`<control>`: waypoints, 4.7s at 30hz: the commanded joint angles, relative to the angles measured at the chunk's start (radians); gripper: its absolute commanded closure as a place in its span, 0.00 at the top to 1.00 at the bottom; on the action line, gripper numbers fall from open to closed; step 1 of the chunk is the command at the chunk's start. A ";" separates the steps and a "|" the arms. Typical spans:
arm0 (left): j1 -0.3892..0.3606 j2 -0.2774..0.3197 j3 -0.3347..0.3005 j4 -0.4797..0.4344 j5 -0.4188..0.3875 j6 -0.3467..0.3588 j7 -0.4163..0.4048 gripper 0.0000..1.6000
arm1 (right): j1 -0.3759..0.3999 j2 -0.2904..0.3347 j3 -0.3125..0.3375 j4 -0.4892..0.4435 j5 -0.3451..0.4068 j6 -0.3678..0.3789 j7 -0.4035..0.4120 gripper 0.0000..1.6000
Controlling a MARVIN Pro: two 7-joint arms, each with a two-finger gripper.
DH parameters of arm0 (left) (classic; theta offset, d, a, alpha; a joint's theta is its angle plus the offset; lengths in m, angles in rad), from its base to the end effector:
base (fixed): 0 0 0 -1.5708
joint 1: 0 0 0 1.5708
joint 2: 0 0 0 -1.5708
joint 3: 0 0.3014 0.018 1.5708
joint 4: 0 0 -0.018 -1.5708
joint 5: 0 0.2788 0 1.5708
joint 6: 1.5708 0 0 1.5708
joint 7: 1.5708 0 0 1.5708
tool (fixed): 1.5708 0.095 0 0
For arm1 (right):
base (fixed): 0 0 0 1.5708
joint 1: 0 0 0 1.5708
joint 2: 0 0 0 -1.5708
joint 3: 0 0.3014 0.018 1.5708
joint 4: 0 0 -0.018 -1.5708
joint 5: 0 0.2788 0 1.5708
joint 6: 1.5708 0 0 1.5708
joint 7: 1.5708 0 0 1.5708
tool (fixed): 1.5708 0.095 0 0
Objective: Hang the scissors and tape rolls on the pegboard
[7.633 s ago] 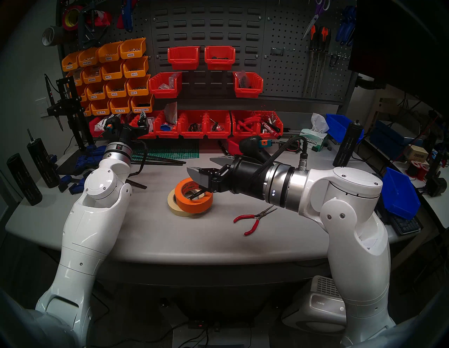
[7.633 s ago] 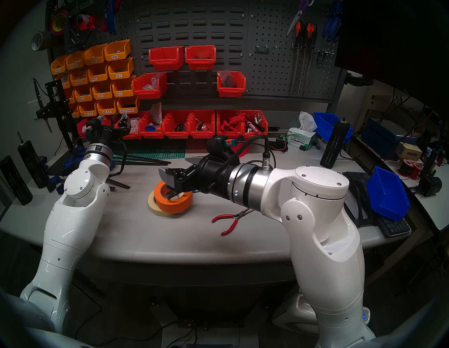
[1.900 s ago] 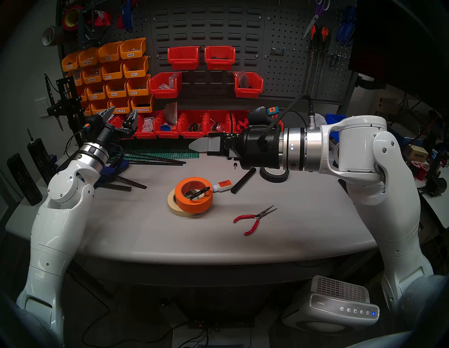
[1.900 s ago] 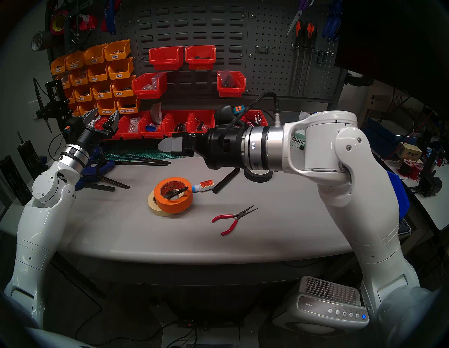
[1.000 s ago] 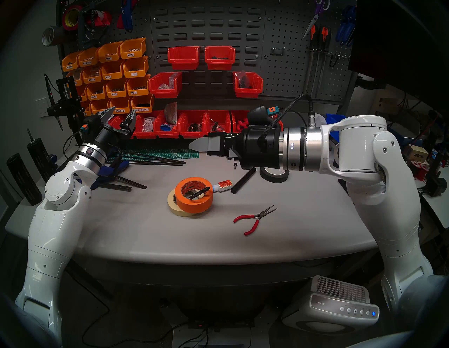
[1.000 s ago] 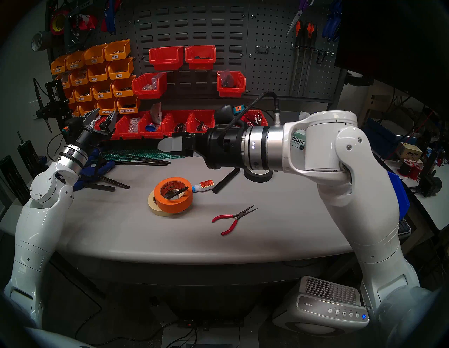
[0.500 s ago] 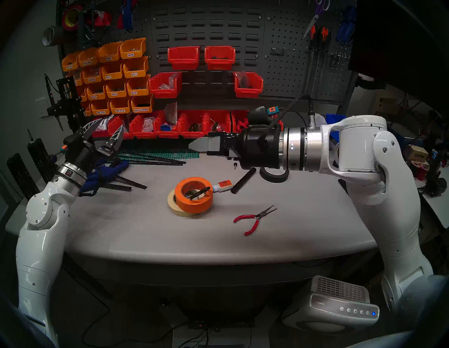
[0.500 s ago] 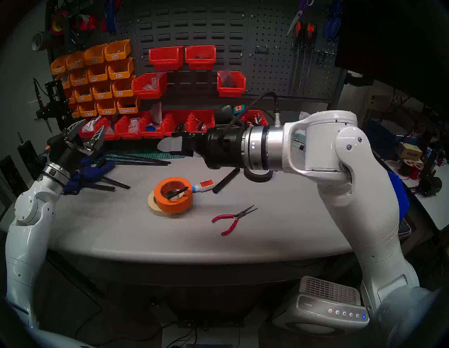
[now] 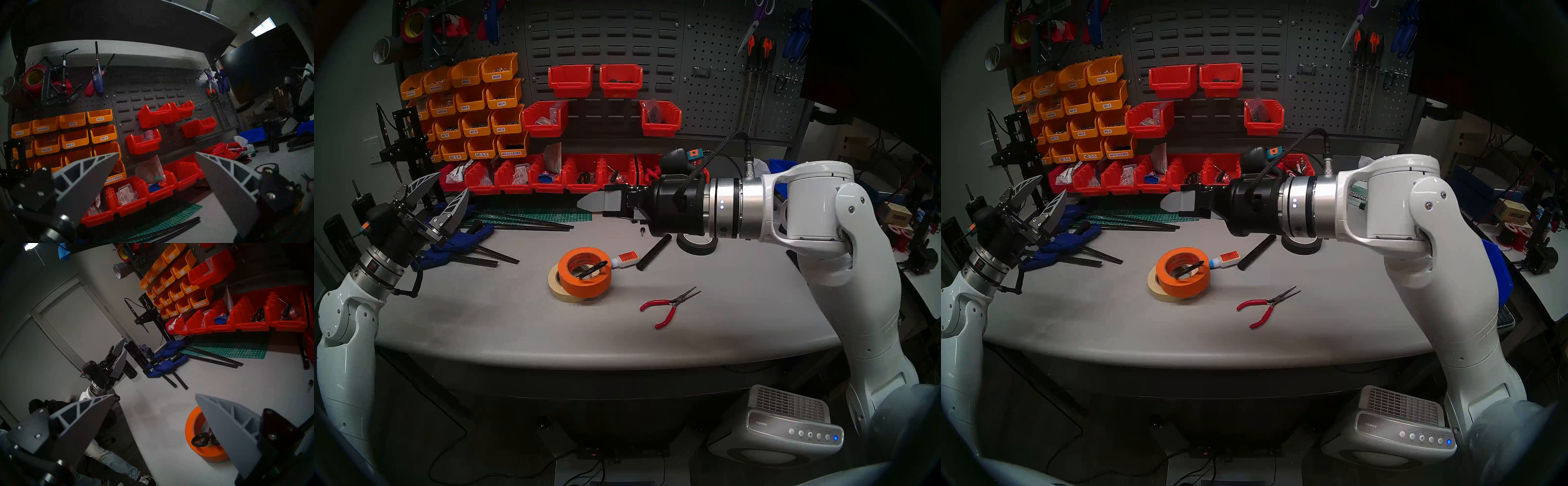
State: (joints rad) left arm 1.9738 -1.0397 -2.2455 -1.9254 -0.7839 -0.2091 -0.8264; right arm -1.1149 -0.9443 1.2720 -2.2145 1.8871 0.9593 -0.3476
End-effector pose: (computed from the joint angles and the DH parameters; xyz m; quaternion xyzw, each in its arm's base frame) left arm 0.2412 0.2209 -0.1439 0.5091 -0.2255 0.8244 0.1017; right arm 0.3209 0.0598 -0.0615 -0.7444 -0.2311 -0.3847 0.4944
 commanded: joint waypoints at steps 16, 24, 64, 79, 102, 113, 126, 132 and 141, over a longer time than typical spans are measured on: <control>0.158 -0.145 -0.126 -0.192 -0.103 0.203 -0.009 1.00 | 0.022 -0.002 0.017 -0.014 -0.006 -0.004 0.003 1.00; 0.157 -0.150 -0.126 -0.198 -0.099 0.211 -0.001 1.00 | 0.022 -0.003 0.017 -0.015 -0.008 -0.003 0.004 1.00; 0.316 -0.262 -0.054 -0.321 0.068 0.027 -0.259 1.00 | 0.021 -0.004 0.017 -0.015 -0.011 -0.003 0.005 1.00; 0.291 -0.228 0.036 -0.379 0.195 -0.022 -0.298 1.00 | 0.021 -0.004 0.018 -0.014 -0.011 -0.003 0.005 1.00; 0.198 -0.212 0.195 -0.425 0.402 0.040 -0.218 1.00 | 0.021 -0.004 0.018 -0.015 -0.011 -0.002 0.005 1.00; 0.118 -0.163 0.258 -0.411 0.436 0.181 -0.194 1.00 | 0.021 -0.004 0.018 -0.015 -0.011 -0.002 0.005 1.00; 0.087 -0.145 0.320 -0.398 0.546 0.246 -0.136 0.95 | 0.021 -0.004 0.018 -0.015 -0.011 -0.002 0.005 1.00; 0.060 -0.168 0.341 -0.386 0.566 0.260 -0.097 0.79 | 0.021 -0.005 0.018 -0.015 -0.011 -0.002 0.005 1.00; 0.056 -0.154 0.344 -0.392 0.578 0.283 -0.102 0.69 | 0.021 -0.005 0.018 -0.015 -0.011 -0.002 0.005 1.00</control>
State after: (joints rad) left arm 2.0513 -1.2002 -1.8957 -2.2979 -0.1987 0.0684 -0.9271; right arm -1.1145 -0.9469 1.2741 -2.2158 1.8732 0.9595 -0.3469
